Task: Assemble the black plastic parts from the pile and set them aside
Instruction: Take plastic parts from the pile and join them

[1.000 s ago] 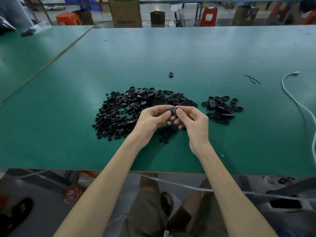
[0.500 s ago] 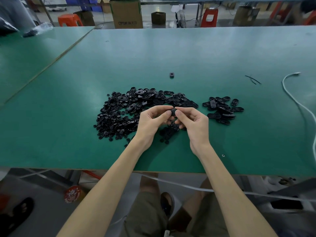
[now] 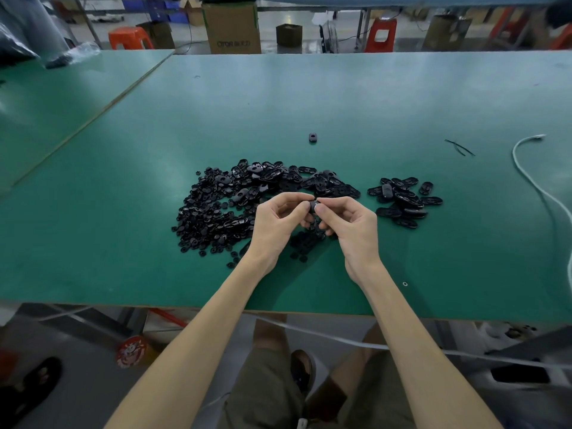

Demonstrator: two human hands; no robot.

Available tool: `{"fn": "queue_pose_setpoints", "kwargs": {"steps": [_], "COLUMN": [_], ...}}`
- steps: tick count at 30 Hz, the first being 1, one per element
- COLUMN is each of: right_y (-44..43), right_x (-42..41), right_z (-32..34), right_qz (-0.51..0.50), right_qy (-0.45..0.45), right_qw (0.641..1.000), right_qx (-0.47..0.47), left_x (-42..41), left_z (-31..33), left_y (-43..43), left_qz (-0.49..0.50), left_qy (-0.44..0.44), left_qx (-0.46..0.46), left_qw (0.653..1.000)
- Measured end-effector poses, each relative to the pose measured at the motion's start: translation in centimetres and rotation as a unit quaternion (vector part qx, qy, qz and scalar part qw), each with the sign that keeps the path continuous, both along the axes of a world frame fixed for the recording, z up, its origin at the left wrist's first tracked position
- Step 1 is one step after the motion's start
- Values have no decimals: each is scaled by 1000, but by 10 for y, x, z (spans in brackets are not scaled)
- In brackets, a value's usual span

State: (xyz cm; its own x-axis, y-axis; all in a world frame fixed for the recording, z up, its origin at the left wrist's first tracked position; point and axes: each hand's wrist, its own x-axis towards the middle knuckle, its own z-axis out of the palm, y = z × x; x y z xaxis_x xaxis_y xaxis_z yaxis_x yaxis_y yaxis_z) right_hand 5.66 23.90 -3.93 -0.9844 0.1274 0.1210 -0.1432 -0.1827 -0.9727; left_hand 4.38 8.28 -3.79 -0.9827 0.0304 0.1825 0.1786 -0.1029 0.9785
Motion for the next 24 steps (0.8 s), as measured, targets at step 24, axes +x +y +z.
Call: {"fn": "queue_pose_setpoints", "kwargs": {"steps": [24], "right_y": [0], "right_x": [1], "right_z": [0], "right_qz": [13], "right_qy": [-6], "right_qw": [1000], "right_qx": [20], "left_x": [-1], "left_z": [1], "left_y": [-2], "left_qz": [-12], "left_qy": [-23], "left_qx": [67], "left_qw": [997]}}
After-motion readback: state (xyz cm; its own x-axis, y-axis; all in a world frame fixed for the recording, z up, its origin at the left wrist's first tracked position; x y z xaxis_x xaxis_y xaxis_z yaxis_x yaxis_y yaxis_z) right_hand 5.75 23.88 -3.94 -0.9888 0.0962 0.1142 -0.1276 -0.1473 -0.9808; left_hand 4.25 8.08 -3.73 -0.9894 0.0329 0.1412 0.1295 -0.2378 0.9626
